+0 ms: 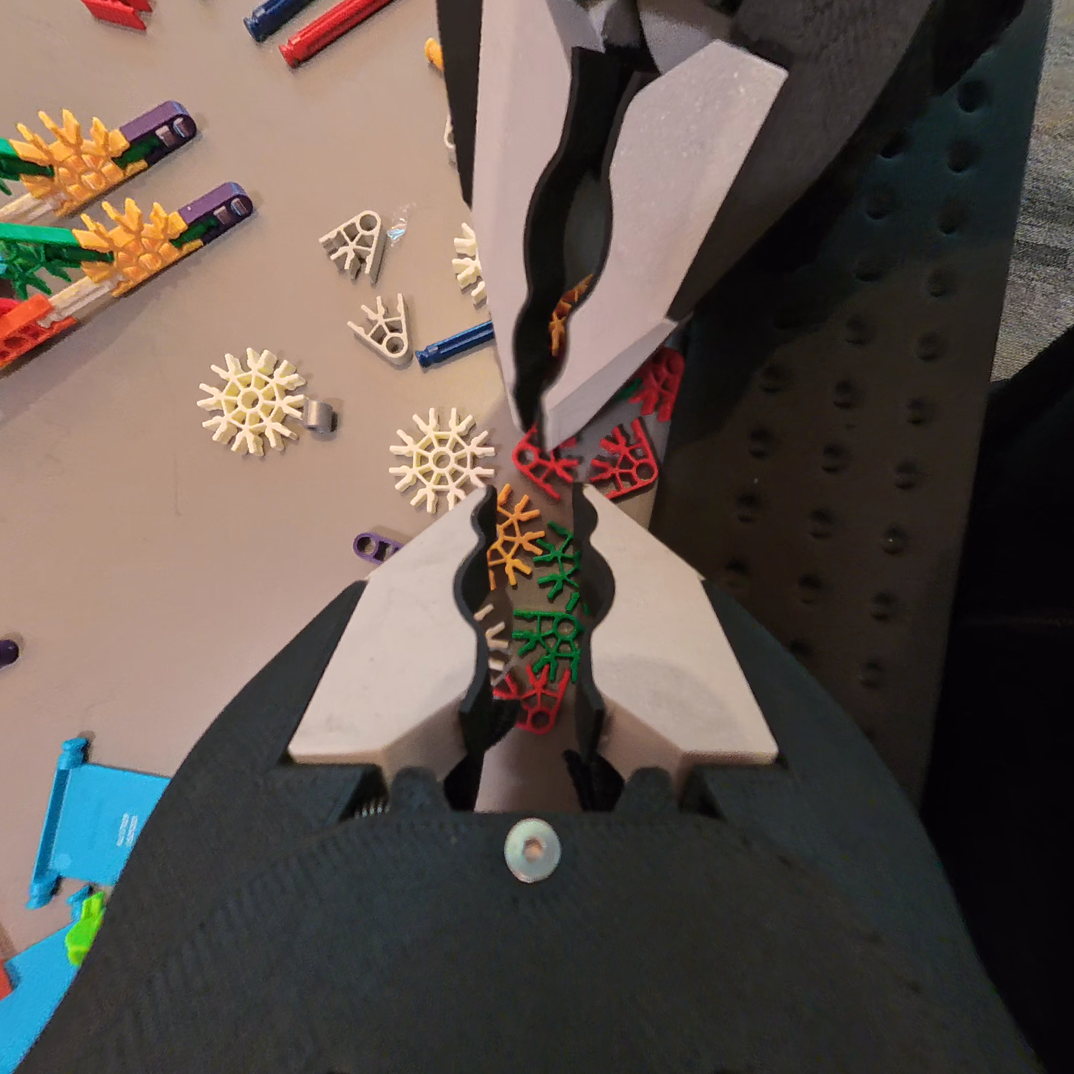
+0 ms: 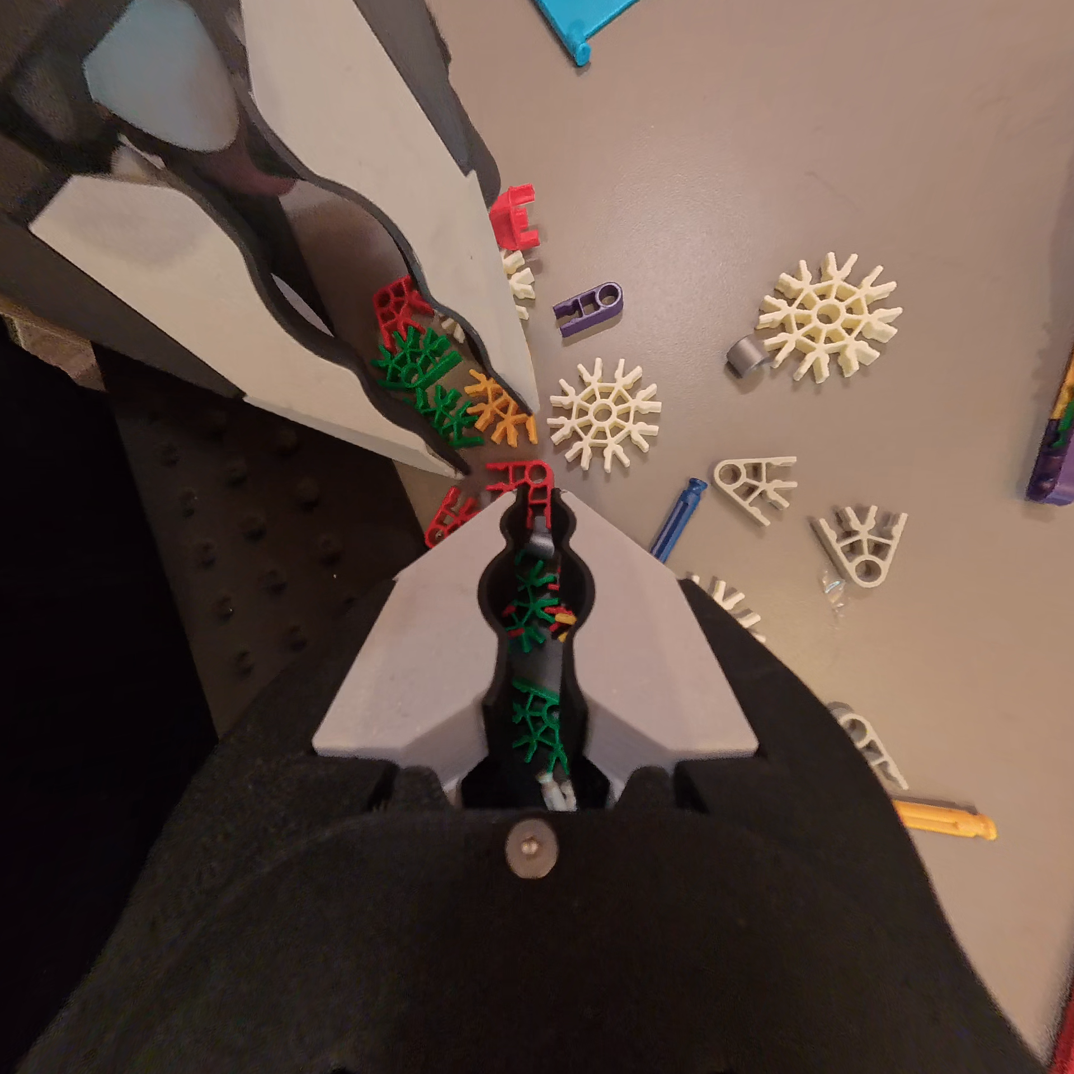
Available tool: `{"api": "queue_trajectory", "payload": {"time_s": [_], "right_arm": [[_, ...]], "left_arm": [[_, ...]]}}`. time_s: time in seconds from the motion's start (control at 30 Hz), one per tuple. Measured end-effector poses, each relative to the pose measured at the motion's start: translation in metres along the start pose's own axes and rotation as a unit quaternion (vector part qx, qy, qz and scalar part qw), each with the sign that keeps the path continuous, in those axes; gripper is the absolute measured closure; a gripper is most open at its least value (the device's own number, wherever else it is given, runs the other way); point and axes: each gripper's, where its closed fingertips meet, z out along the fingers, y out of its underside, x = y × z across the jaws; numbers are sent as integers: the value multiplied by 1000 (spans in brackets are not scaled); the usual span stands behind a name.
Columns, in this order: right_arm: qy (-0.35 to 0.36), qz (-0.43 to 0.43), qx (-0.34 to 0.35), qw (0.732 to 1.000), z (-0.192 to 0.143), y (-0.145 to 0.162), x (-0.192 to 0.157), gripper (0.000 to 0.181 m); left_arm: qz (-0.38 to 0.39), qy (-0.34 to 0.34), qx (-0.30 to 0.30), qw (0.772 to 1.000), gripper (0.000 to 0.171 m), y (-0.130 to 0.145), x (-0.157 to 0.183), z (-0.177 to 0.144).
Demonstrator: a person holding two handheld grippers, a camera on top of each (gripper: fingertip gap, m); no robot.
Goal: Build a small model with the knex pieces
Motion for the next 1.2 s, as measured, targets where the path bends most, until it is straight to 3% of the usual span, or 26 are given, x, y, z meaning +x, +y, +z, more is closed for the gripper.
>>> {"api": "queue_trajectory", "payload": {"time_s": [0.33,0.43,0.73,0.87,1.0,1.2], "right_arm": [[-12,6,10,1000,-6,0,-4,181],[-19,-9,-19,1000,-4,8,-7,179],[20,-40,-40,998,-2,12,-5,181],[23,-15,-18,999,-6,12,-2,181],[42,13,40,998,-28,-4,6,181],[104,33,152,982,-82,-35,26,181]], "left_arm": [[-13,0,7,1000,158,3,4,4],[-15,14,4,1000,171,4,8,5],[-30,12,16,999,171,2,10,7],[-36,-9,39,999,163,-5,4,2],[-95,-5,89,991,153,-22,-6,-9],[-234,98,210,944,155,-68,-17,-27]]}}
